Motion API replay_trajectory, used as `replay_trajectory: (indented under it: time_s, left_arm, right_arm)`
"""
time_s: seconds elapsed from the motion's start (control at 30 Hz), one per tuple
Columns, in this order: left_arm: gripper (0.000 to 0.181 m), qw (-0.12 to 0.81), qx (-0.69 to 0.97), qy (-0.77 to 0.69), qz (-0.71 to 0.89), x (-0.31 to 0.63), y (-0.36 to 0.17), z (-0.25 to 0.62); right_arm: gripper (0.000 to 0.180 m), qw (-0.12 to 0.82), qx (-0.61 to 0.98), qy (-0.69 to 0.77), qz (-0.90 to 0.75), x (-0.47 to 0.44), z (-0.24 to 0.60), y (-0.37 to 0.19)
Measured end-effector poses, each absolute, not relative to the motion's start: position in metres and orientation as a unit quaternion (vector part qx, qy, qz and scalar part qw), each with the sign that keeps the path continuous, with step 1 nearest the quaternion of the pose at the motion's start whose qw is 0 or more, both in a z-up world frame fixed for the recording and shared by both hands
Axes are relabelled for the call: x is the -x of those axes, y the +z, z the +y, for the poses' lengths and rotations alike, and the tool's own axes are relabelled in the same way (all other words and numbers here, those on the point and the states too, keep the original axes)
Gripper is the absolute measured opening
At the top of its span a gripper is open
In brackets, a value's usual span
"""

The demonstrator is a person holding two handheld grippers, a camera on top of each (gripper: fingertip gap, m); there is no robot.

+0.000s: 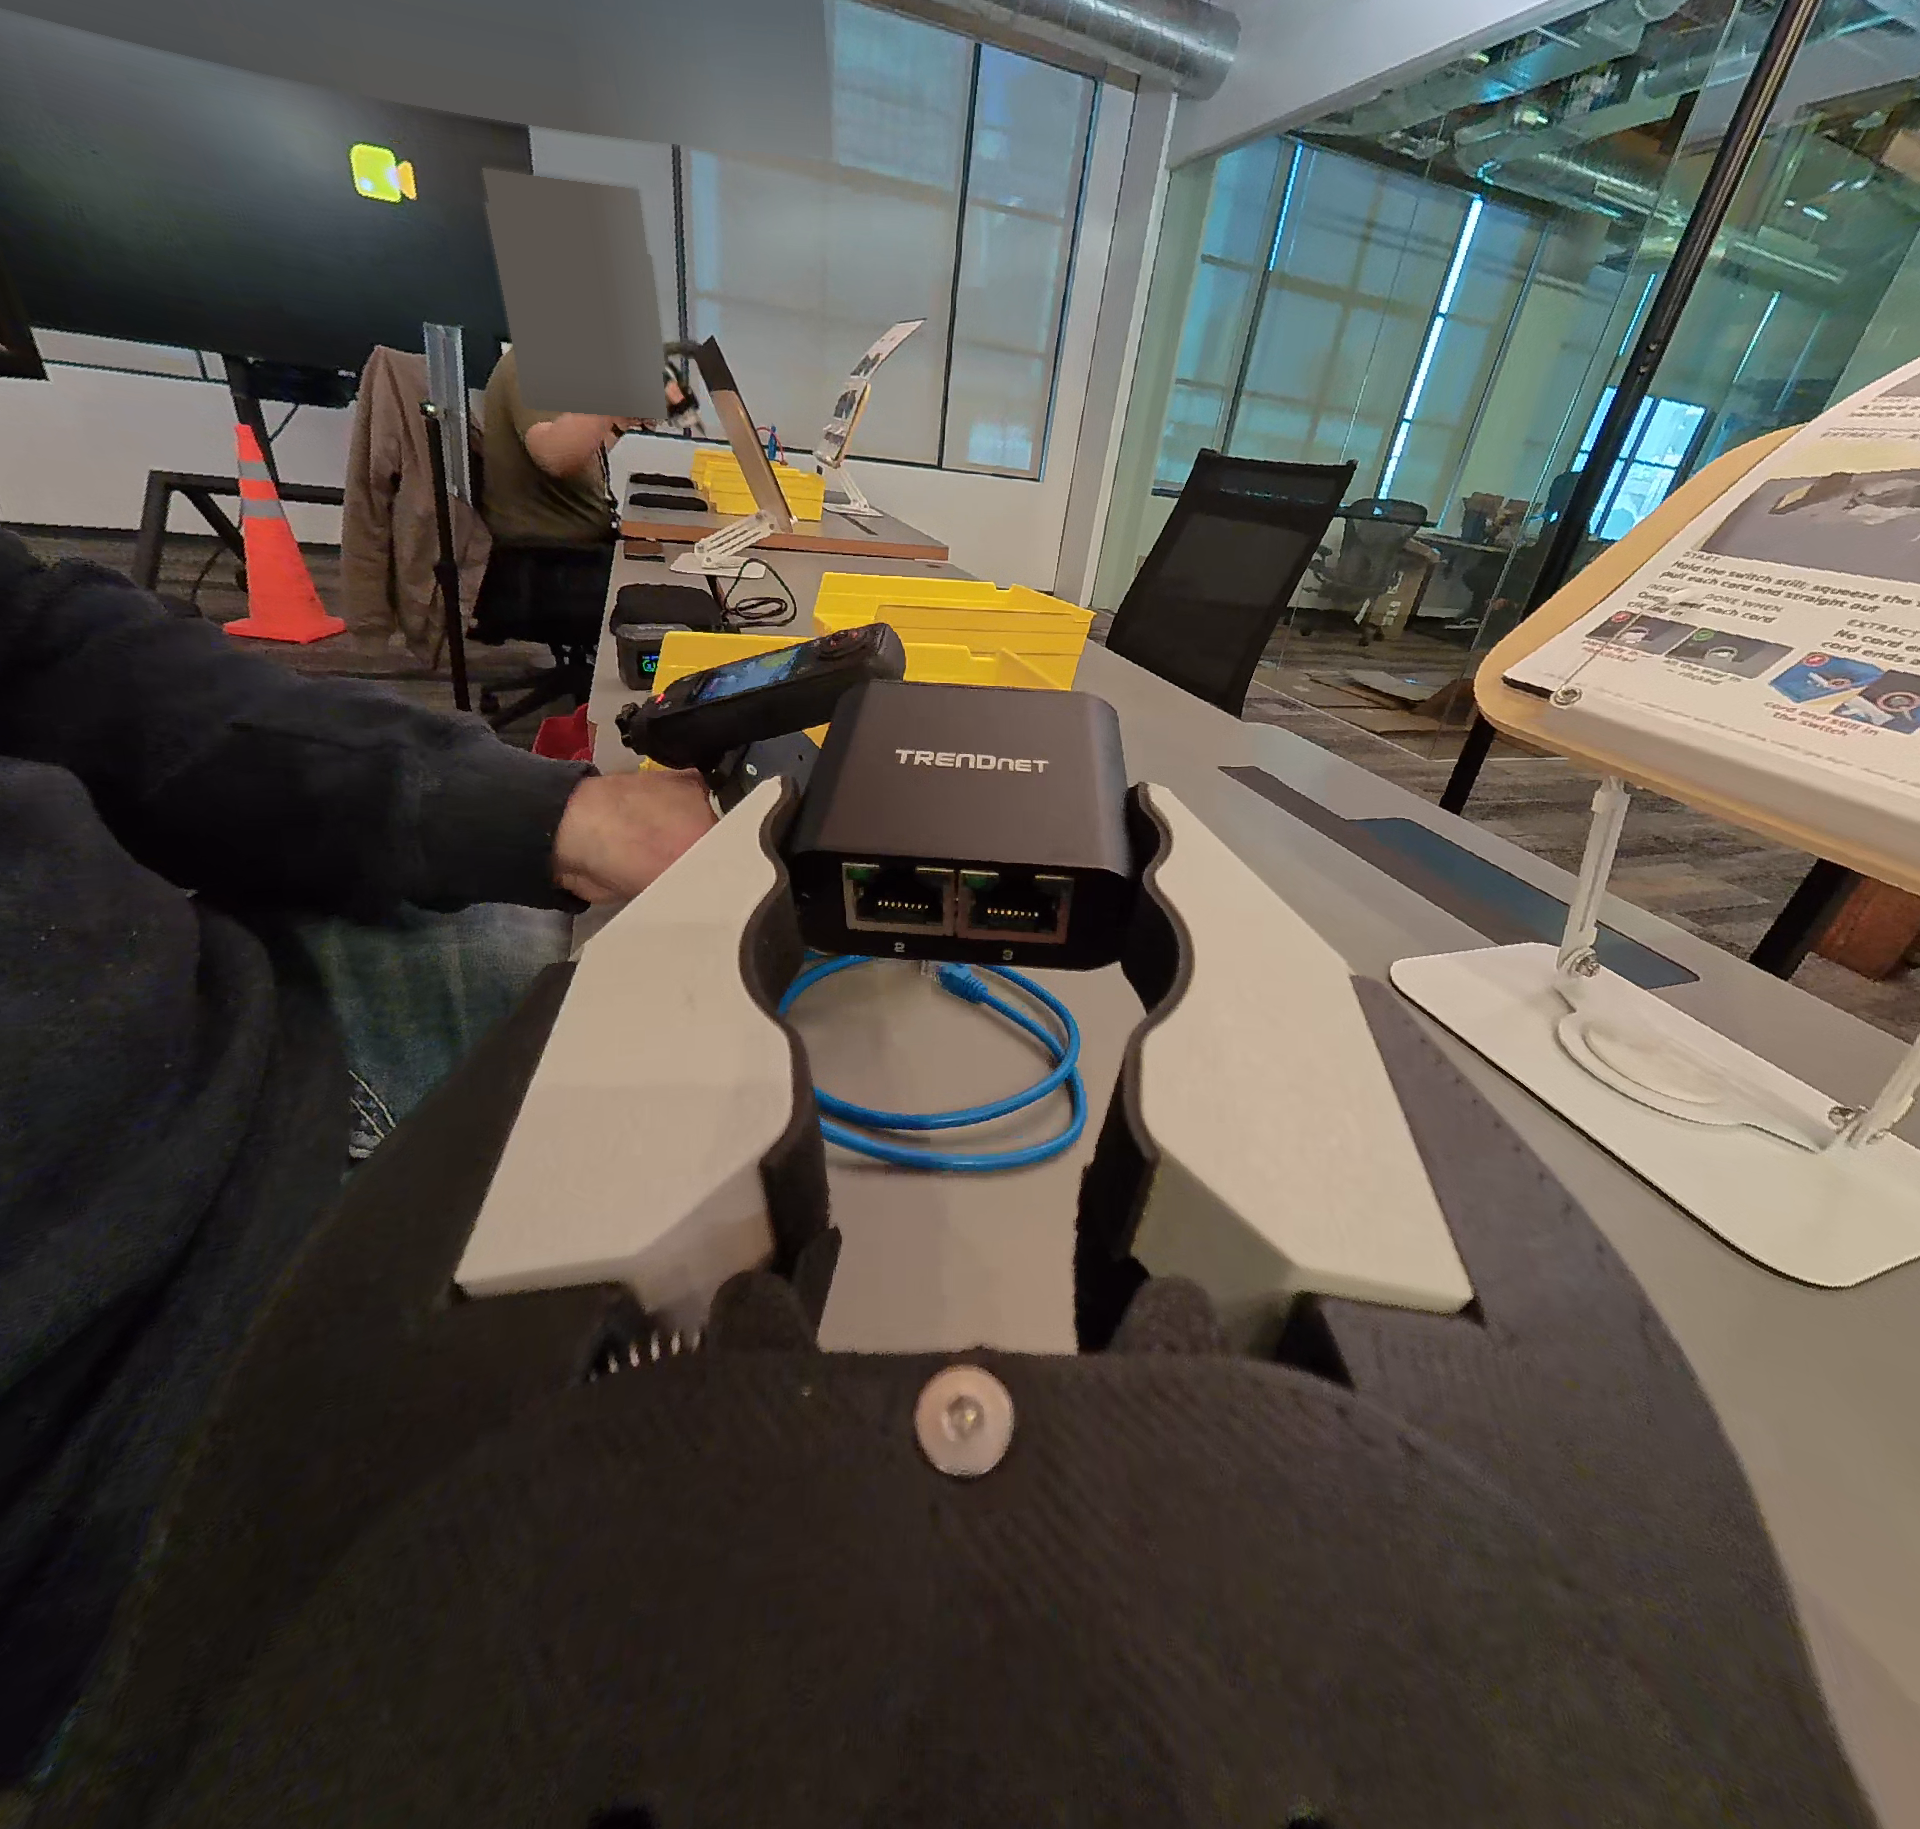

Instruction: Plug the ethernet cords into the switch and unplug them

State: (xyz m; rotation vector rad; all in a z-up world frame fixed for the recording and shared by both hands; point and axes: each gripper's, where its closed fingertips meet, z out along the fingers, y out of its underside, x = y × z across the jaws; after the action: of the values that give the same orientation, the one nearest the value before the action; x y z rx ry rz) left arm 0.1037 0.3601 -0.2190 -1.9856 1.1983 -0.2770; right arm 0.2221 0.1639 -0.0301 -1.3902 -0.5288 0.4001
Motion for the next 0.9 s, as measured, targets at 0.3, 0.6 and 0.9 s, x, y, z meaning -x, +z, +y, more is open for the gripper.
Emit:
replay_trajectory:
  time_s: [0.3, 0.6, 0.9]
  left_arm:
    - [0.012, 0.379, 0.755, -0.121, 0.521, -0.111, -0.221, 0.358]
    - [0.012, 0.363, 0.763, -0.137, 0.517, -0.111, -0.225, 0.358]
    - [0.011, 0.394, 0.638, -0.156, 0.643, -0.137, -0.138, 0.333]
  right_arm:
    - [0.059, 0.714, 0.633, 0.177, -0.242, -0.223, 0.163, -0.032]
    - [0.06, 0.711, 0.635, 0.18, -0.243, -0.222, 0.165, -0.035]
    - [0.06, 0.716, 0.608, 0.203, -0.278, -0.213, 0.163, -0.032]
